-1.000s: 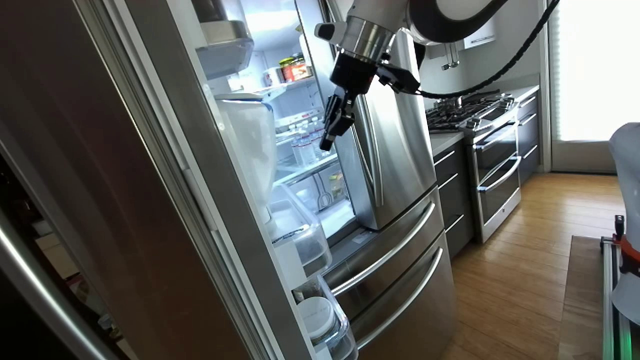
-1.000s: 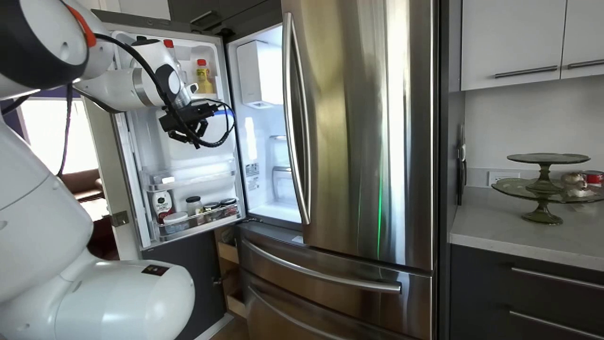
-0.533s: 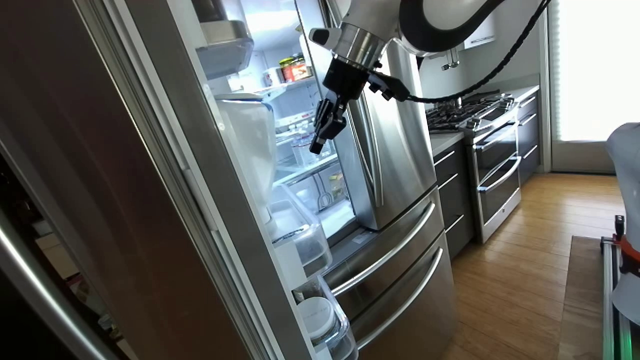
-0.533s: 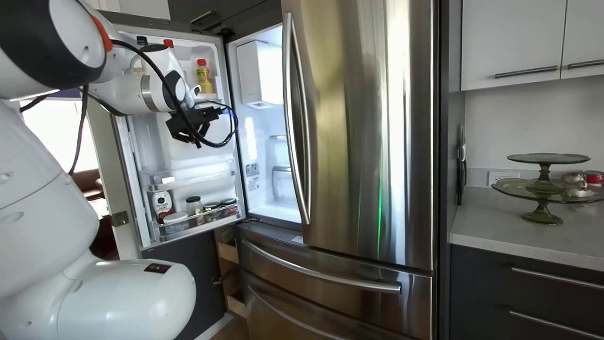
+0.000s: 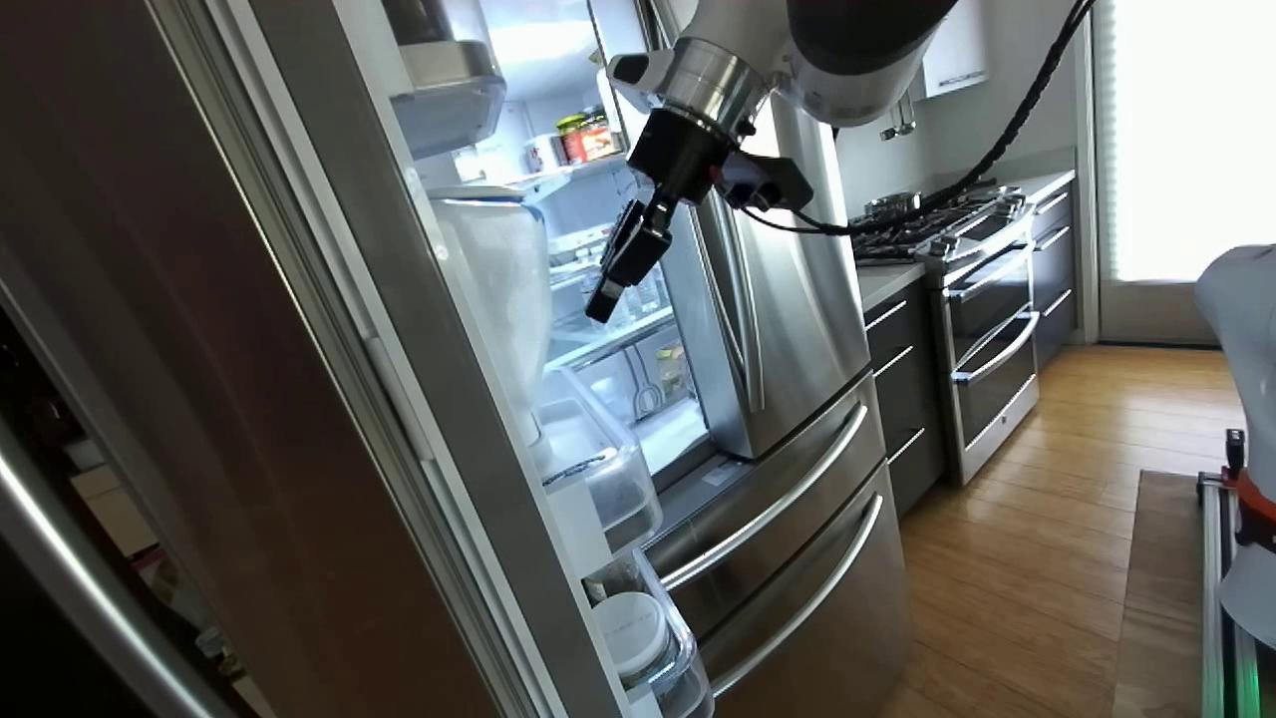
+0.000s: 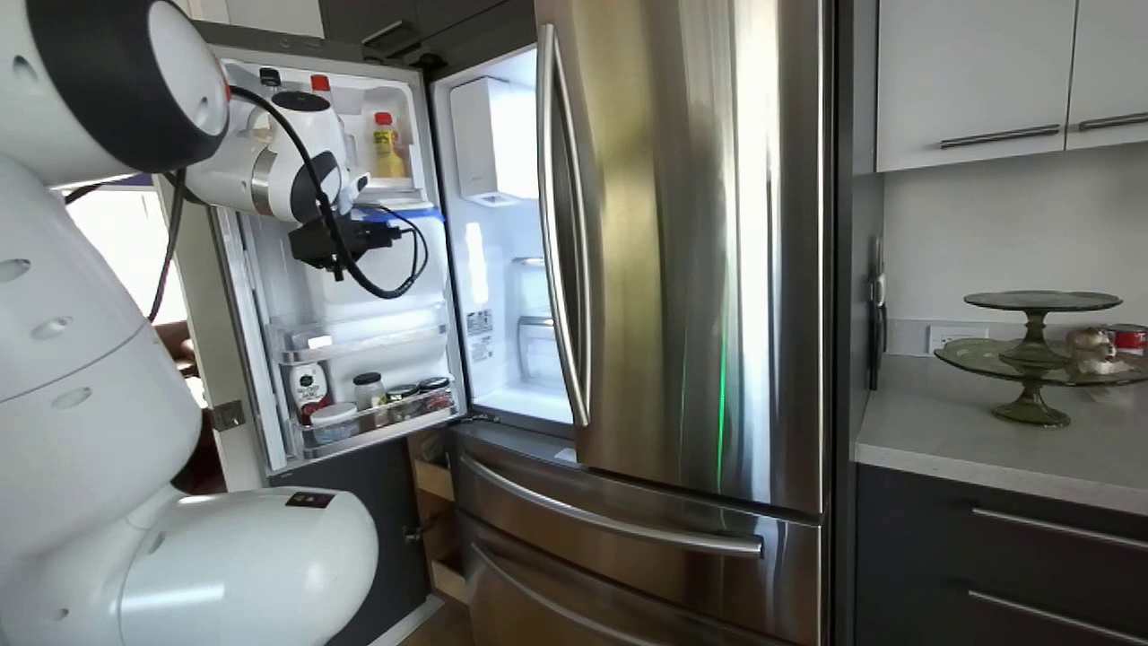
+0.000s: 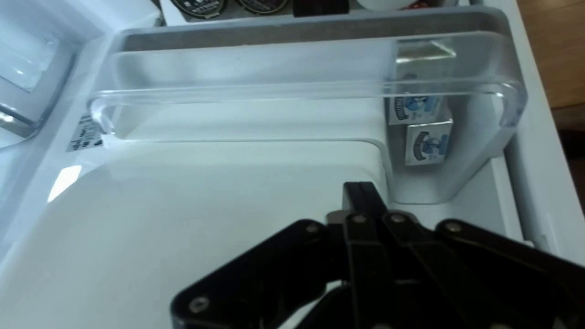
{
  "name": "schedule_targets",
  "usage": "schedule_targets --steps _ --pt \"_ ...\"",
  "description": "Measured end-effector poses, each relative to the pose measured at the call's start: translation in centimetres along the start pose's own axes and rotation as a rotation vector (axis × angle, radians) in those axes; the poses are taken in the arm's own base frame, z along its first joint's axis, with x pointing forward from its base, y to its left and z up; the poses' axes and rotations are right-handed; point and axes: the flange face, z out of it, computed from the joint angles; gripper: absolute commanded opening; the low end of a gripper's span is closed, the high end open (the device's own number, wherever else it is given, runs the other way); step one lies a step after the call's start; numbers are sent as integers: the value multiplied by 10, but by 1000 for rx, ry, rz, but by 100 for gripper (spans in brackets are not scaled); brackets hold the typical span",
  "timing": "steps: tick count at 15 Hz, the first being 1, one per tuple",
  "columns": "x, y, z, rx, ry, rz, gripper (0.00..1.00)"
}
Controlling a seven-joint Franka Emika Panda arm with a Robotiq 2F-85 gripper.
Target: Close the fridge
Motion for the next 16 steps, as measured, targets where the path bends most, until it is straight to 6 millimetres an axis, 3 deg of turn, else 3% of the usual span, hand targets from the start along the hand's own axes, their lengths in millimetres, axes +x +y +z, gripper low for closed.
schedule_targets --steps 4,11,16 --pt "-3 -9 17 115 24 56 0" --pt "-20 0 53 179 -62 87 0" --pt "-12 5 66 184 -66 56 0"
